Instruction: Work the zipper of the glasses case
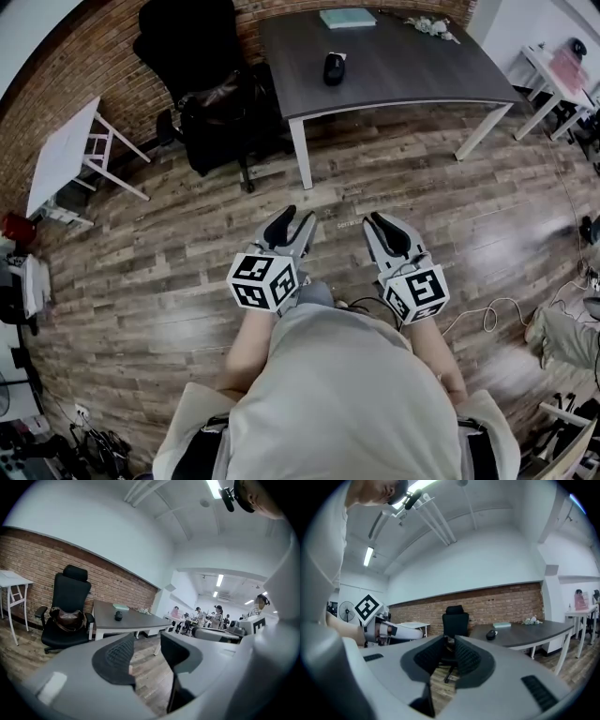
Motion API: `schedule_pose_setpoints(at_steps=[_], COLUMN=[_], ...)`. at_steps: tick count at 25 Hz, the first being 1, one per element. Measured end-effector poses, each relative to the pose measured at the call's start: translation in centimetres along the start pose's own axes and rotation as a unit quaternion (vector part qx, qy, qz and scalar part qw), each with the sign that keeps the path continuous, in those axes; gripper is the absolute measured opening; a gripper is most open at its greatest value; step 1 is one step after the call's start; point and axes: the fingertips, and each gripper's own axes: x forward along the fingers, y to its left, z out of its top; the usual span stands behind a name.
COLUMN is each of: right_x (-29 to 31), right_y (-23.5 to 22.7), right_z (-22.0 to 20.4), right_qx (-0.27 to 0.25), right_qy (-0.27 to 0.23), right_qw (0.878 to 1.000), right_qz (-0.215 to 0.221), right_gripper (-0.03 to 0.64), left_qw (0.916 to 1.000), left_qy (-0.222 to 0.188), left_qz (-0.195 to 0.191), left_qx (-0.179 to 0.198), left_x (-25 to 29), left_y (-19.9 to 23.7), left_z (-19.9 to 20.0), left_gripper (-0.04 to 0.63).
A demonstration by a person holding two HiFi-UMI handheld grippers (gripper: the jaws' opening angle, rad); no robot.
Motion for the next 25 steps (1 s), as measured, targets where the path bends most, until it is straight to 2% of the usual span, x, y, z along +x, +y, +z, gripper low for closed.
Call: schedule_pose_setpoints(at_steps=[4, 7, 9, 17, 25], right_x=[-0.4, -0.2, -0.1, 2.4, 8.8], right_y=[-0.2, -0.6, -1.2, -3.9, -10.2], right_z=[-0.6, -1.1, -1.1, -2.0, -1.5], right_qx=[0.017, 0.025, 0.028, 0.043, 0.044], right_qy=[0.007, 0.013, 0.013, 0.027, 0.033], right_qw=[1.0, 1.0, 1.0, 0.999, 0.998], right_qz=[0.008, 0.008, 0.005, 0.0, -0.006], right_gripper=[0.16, 0.26, 0.299, 0.314, 0.314], left_qw=[0.9999, 0.9996, 0.9992, 0.9987, 0.9984], left_qy=[0.01, 0.024, 0.033, 0.042, 0.045], left_qz=[-0.008, -0.013, -0.018, -0.023, -0.027], left_qx=[-0.003, 0.003, 0.011, 0.019, 0.018], left_x=[0.1, 0.6, 1.2, 4.8, 13.0], left_y=[-0.7, -1.0, -1.2, 0.1, 4.0], left_z=[-0.6, -1.3, -1.5, -0.7, 2.1], left_gripper=[0.247, 0.265, 0.272, 0.278, 0.281])
